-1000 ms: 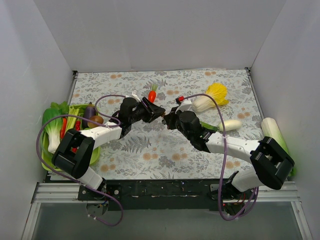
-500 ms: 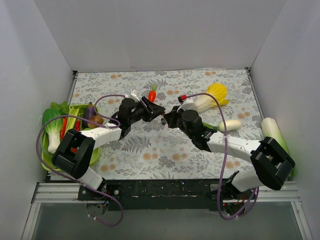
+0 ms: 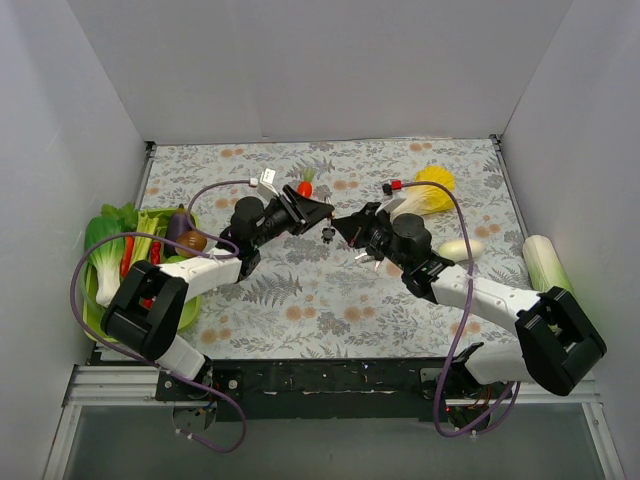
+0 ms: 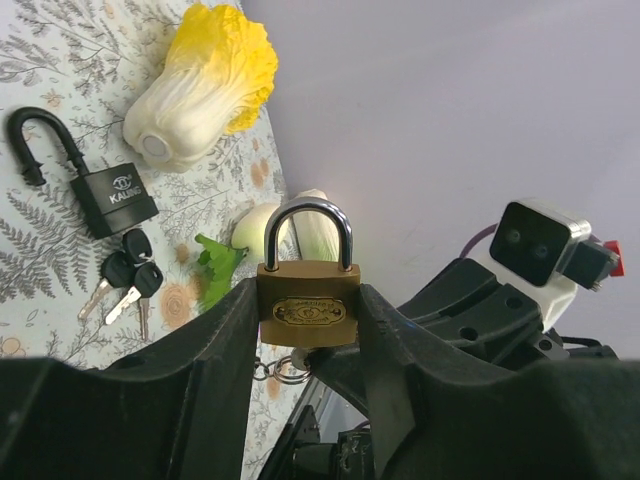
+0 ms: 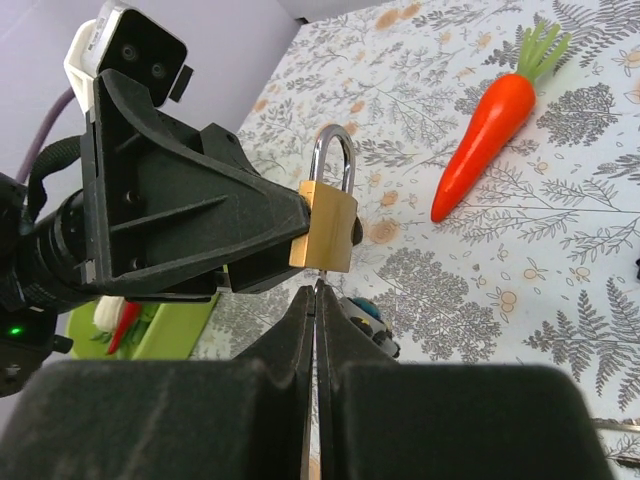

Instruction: Unlock with the key

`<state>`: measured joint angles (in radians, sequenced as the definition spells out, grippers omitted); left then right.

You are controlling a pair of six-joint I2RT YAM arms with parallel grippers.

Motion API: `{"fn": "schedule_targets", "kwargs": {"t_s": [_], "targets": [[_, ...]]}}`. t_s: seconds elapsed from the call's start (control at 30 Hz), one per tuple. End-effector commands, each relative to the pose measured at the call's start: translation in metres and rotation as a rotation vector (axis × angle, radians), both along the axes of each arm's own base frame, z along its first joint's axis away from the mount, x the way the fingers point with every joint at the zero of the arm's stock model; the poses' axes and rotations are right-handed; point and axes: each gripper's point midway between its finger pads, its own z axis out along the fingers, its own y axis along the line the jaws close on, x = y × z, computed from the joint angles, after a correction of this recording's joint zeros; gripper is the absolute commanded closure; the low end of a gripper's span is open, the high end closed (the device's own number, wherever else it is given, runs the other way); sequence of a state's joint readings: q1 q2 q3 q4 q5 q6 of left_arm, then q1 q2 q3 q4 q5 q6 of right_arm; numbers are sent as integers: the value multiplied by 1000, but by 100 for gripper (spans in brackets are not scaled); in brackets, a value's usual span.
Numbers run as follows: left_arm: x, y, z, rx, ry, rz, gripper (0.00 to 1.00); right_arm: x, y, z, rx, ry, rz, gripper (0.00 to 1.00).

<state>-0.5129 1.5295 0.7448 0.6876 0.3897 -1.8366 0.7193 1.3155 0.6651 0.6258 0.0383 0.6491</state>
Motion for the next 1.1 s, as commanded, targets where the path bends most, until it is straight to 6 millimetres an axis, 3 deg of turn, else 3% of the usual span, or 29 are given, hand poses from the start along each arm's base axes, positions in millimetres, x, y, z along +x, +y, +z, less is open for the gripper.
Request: {"fn": "schedule_targets", "kwargs": {"t_s": [0.0,0.37,0.67,0.83,0.93,0.97,1.07], "targets": [[-67,-24,60,-100,-193,-297,100,9,-7,36,129,-63,-21,99],[-93,-30,88,-127,-365,-388,100,4,-14,46,201,-49,6,99],[-111,-31,100,-164,-444,-440,100,1,-22,55,260,-52,21,99],[-95,-33,90,-112,-391,-376,100,2,-25,59,242,-70,11,99],[-70,-32,72,-14,-293,-267,100,3,-25,56,203,-78,0,99],[-65,-30,55,43,-226,-243,100,4,-26,54,191,-74,-8,99],[-47,-23,40,136,-164,-147,100,4,-26,43,132,-63,-33,99]]}}
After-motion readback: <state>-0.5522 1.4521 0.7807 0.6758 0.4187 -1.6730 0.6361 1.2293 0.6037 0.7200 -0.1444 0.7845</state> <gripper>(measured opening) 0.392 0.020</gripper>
